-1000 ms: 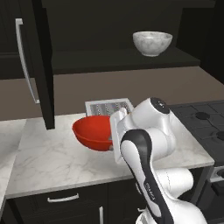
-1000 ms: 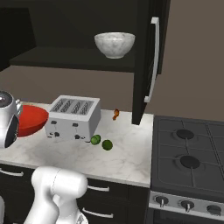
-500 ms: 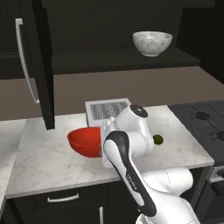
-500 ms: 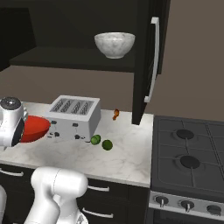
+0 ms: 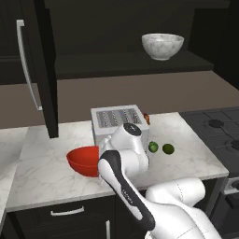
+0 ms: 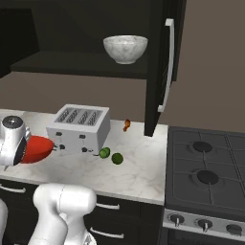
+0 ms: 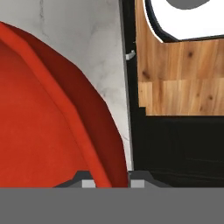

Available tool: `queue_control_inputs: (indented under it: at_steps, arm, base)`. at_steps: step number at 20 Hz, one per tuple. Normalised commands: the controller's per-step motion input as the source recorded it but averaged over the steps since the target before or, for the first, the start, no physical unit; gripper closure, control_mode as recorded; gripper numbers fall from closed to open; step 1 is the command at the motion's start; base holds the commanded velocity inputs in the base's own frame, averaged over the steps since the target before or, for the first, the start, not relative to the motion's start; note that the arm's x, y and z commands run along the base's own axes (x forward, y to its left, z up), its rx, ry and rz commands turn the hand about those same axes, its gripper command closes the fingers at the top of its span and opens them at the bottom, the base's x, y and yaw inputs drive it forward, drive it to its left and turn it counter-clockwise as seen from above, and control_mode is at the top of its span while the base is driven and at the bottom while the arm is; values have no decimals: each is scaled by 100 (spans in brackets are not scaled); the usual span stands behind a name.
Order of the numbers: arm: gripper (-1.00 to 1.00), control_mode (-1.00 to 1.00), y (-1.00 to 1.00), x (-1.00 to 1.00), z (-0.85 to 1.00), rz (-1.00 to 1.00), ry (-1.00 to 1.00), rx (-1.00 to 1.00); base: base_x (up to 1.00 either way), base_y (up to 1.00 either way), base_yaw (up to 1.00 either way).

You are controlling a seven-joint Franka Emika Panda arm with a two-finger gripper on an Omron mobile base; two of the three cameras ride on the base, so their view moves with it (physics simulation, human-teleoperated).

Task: Pick both bowls and place them on the counter. Then place the lime in one bowl and place the avocado in the other bowl.

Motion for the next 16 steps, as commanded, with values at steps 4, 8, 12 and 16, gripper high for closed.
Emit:
queue_control_inputs:
  at_steps: [4, 8, 12, 16]
  arm:
    - [100, -100, 18, 14, -45, -3, 3, -2]
    - [100, -100, 15, 23, -41, -3, 4, -1]
    - [100, -100, 15, 16, -39, -2, 1, 0]
    - [100, -100, 16, 13, -34, -1, 0, 0]
  base:
    - [0, 0, 0]
    - [0, 0, 0]
    - [0, 0, 0]
    - [0, 0, 0]
